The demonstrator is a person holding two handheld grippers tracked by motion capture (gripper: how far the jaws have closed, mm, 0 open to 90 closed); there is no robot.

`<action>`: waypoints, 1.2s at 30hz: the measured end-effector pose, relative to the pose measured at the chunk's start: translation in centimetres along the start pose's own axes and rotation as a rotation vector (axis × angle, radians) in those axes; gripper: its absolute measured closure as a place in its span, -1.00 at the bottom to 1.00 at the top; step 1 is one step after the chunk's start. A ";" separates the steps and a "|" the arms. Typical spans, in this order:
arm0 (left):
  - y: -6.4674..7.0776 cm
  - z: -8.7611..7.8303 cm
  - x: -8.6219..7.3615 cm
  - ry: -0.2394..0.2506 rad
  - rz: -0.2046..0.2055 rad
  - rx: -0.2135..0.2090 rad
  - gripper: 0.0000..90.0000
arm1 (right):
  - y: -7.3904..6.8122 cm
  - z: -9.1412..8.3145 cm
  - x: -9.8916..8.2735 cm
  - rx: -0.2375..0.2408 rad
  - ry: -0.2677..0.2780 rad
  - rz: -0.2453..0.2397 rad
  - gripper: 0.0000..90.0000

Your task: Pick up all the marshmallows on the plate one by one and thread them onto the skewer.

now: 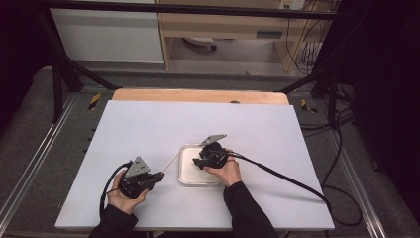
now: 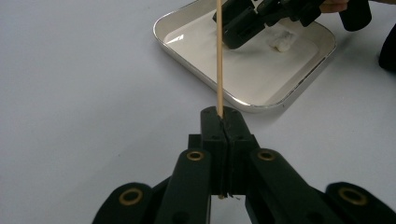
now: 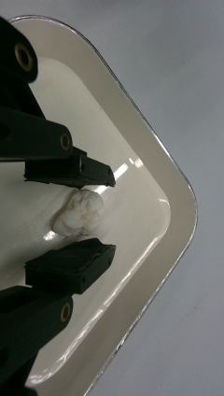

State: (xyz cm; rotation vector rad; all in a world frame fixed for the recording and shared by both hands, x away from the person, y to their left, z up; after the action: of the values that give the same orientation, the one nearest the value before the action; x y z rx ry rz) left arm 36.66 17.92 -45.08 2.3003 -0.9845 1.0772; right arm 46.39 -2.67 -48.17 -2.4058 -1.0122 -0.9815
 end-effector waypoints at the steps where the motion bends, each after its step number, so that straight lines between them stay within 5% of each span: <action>1: 0.0 0.0 0.0 0.002 0.000 0.001 0.97 | 0.0 0.0 0.0 -0.002 -0.002 -0.001 0.42; 14: 0.2 0.1 0.0 0.018 -0.002 0.006 0.97 | 0.1 -0.8 0.1 0.025 0.033 0.034 0.58; 36: 2.5 1.1 0.7 0.087 0.010 -0.018 0.97 | 1.0 -11.3 1.8 0.173 0.342 0.137 0.62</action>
State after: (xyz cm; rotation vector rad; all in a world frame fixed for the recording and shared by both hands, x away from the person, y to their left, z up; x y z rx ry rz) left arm 35.67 15.31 -44.97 2.2165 -0.9687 1.1577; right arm 42.82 -8.65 -39.09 -2.0465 -0.7641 -1.1531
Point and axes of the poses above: each handheld gripper's, and its own axes: z roughly forward along the jaws, x roughly out of its top, y roughly to its right, the point moved 5 cm from there along z, roughly forward along the jaws, and after that the axes turned 3 degrees about -x, right-handed, at the moved point
